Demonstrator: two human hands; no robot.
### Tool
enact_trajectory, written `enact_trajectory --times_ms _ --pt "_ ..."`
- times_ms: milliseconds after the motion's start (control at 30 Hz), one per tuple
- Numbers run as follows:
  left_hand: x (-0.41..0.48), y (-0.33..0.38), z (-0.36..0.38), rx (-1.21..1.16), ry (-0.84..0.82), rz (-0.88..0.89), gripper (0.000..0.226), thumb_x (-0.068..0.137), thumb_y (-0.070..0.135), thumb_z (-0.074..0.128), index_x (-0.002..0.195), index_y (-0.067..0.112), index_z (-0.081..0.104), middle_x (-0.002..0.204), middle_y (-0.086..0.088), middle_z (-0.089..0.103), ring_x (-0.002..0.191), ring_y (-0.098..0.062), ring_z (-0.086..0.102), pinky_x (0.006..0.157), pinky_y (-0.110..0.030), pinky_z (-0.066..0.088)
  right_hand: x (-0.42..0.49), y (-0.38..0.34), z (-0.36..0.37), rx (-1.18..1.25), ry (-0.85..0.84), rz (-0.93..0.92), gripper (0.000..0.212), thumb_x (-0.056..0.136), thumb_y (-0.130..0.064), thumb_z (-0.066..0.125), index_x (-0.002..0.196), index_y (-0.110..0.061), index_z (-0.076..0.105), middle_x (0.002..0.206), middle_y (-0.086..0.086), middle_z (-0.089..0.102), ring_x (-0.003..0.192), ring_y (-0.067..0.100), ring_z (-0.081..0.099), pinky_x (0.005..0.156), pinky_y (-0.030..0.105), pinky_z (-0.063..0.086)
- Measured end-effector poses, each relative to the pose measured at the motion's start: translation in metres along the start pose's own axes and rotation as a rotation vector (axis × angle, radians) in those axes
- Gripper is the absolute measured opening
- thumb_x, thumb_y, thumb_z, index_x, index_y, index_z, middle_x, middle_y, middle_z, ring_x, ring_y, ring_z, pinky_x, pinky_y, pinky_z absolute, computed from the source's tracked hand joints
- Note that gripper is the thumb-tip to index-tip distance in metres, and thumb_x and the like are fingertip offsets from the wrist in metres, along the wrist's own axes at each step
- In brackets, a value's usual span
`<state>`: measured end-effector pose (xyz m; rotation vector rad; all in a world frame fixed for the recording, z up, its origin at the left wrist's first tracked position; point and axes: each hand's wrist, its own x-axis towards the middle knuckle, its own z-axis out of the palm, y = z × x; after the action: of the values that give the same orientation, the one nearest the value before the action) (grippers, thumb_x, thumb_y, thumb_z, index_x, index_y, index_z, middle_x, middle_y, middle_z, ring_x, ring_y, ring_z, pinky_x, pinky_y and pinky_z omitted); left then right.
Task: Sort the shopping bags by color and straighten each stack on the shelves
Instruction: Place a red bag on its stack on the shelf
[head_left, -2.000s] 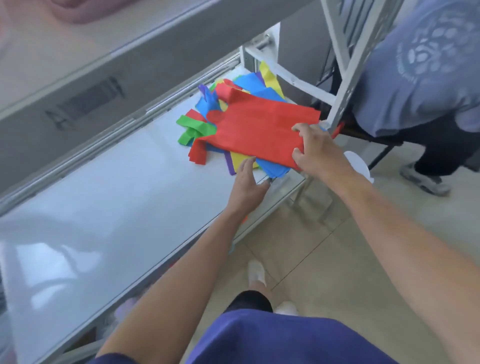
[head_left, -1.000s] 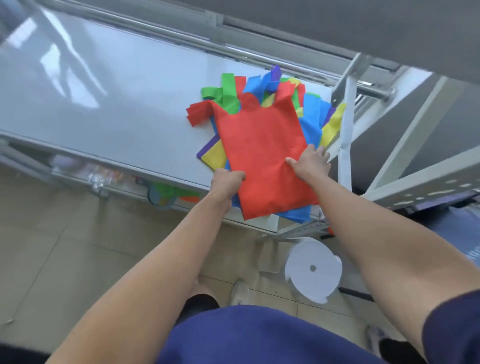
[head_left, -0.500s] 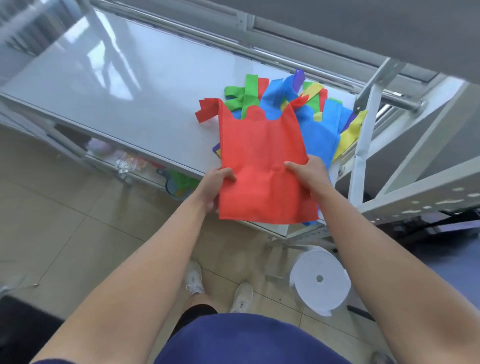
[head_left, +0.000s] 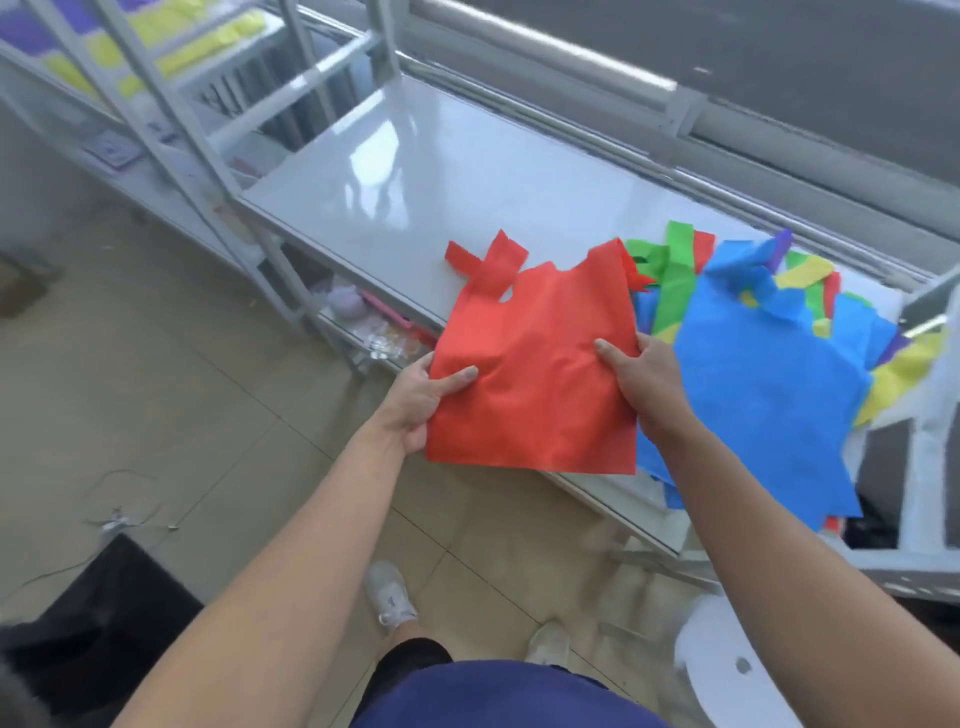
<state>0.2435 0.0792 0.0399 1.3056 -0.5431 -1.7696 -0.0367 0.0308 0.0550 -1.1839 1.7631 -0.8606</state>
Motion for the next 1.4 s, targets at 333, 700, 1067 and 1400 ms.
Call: enact_trajectory --times_ms 333,700,1067,1400 --pt "0.004 0.132 -0.176 -0.064 -0.048 0.028 0.025 0.104 0.025 0.059 0.113 0.009 0.077 0.117 -0.017 0.076 0.101 -0.028 0.075 0.097 -0.046 0.059 0.0 -0.113 0.176 0.302 -0.226 0.259 0.015 0.094 -0.014 0.071 0.108 -0.007 0.072 0.091 0.008 0.077 0.073 0.017 0.072 0.067 0.03 0.06" --pt "0.135 0.308 -0.187 0.25 -0.042 0.327 0.023 0.101 0.024 0.066 0.118 0.009 0.072 0.095 -0.004 0.076 0.081 -0.015 0.072 0.083 -0.035 0.06 0.121 -0.238 0.236 0.393 -0.001 0.16 0.018 0.088 -0.005 0.063 0.104 -0.003 0.072 0.098 0.016 0.067 0.087 0.026 0.064 0.086 0.047 0.055" --pt "0.315 0.331 -0.22 0.455 0.003 0.321 0.024 0.082 0.024 0.084 0.1 0.009 0.079 0.101 -0.014 0.077 0.086 -0.025 0.071 0.096 -0.056 0.059 0.206 -0.199 0.283 0.439 0.074 0.124 0.033 0.1 -0.016 0.063 0.13 -0.004 0.065 0.113 0.011 0.076 0.091 0.023 0.076 0.088 0.043 0.062" --pt "0.371 0.296 -0.269 0.782 0.239 0.329 0.05 0.083 0.036 0.085 0.121 0.008 0.071 0.116 -0.009 0.074 0.107 -0.026 0.069 0.1 -0.04 0.055 0.201 -0.151 0.352 0.26 0.08 0.29 0.024 0.1 -0.006 0.059 0.124 -0.013 0.059 0.105 0.007 0.071 0.081 0.02 0.071 0.058 0.033 0.06"
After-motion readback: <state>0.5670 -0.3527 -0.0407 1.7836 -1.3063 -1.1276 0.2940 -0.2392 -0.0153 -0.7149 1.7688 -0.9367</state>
